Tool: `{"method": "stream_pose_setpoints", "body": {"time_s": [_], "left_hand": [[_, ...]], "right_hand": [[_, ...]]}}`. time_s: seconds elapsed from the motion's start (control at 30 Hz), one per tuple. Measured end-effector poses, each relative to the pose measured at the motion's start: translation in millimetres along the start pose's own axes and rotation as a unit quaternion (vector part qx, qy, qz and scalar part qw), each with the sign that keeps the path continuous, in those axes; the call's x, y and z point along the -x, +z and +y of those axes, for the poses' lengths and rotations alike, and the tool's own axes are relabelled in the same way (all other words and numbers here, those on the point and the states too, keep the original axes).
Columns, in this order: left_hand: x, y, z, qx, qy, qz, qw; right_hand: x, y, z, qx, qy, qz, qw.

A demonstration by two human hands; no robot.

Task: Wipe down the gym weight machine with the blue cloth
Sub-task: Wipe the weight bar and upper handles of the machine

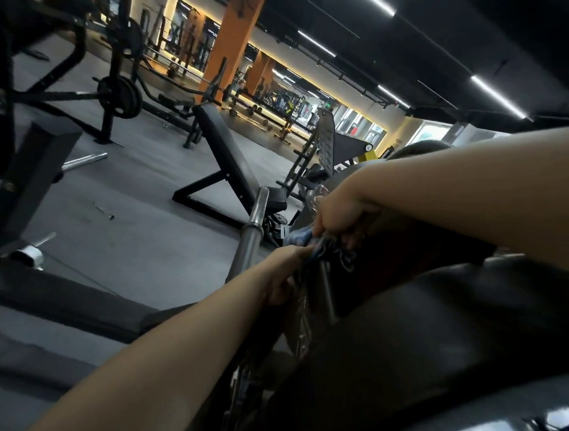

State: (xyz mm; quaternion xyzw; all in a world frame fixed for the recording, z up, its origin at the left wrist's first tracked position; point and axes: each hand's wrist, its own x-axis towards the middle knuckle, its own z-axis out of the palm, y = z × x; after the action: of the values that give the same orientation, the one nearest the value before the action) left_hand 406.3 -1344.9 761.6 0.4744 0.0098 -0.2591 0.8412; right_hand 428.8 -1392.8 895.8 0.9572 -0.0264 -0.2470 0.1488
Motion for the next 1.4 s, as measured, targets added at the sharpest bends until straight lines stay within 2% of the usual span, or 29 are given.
{"method": "stream_pose_setpoints", "body": {"time_s": [0.07,0.17,0.37,0.57,0.67,0.83,0.97,1.07,1.2,1.4], "left_hand": [[11,-1,-6,-0.021,0.006,-0.005,1.0],[28,-4,-14,-0.037,0.007,-0.027,0.999],[68,-1,-28,-0.1,0.052,-0.081,0.99],[112,2,-16,-0.222,0.078,-0.06,0.97],[138,12,9,-0.236,0.104,-0.041,0.965],[173,49,57,-0.189,0.158,-0.031,0.969],[189,97,87,-0.229,0.19,-0.058,0.953],[190,136,99,-0.247,0.207,-0.073,0.944],[182,188,104,-0.28,0.216,-0.124,0.927],[164,246,104,-0.373,0.169,-0.203,0.889]], "right_hand": [[5,6,3,-0.004,-0.01,-0.032,0.999],[25,12,3,-0.01,-0.016,-0.038,0.999],[59,28,-4,0.04,-0.021,-0.075,0.996],[85,41,-3,-0.022,-0.082,-0.017,0.996],[104,33,4,-0.023,-0.132,-0.031,0.99],[160,-2,43,-0.081,-0.229,0.026,0.97],[195,-13,96,-0.126,-0.26,0.092,0.953],[217,-7,136,-0.145,-0.248,0.187,0.94],[239,9,186,-0.187,-0.218,0.272,0.918],[244,37,248,-0.179,-0.141,0.397,0.889]]}}
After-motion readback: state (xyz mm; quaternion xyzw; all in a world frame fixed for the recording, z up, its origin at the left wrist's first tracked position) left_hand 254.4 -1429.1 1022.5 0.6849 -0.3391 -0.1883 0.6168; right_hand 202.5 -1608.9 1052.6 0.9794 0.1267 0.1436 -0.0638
